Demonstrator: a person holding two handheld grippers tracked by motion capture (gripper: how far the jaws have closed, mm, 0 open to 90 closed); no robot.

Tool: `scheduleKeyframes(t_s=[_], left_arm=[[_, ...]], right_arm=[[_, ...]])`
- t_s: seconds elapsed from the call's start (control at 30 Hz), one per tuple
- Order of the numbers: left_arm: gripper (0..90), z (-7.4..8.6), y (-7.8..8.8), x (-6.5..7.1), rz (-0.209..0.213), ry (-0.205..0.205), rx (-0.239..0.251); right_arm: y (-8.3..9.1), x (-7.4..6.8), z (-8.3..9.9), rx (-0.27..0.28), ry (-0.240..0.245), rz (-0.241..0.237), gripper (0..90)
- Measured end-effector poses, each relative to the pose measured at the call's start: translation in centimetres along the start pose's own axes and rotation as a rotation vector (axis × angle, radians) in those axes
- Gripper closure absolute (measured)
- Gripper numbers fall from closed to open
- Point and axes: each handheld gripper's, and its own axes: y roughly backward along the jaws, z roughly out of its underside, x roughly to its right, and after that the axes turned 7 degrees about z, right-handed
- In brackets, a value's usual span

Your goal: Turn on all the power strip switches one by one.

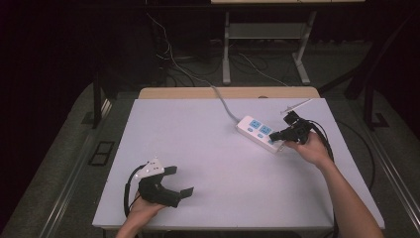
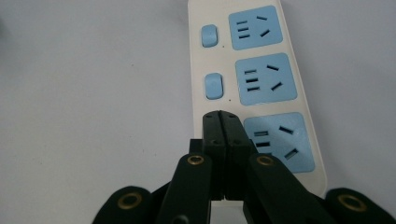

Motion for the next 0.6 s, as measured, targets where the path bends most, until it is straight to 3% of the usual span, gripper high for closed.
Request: scheduleKeyframes(t_s=[0.6], left_arm=[[0.0,-0.01,-0.06,0.08,-0.001,-0.007,-0.004]], right_arm=[[-0.68,-0.11,0.05,-0.006,0.005,0.009,89.7]])
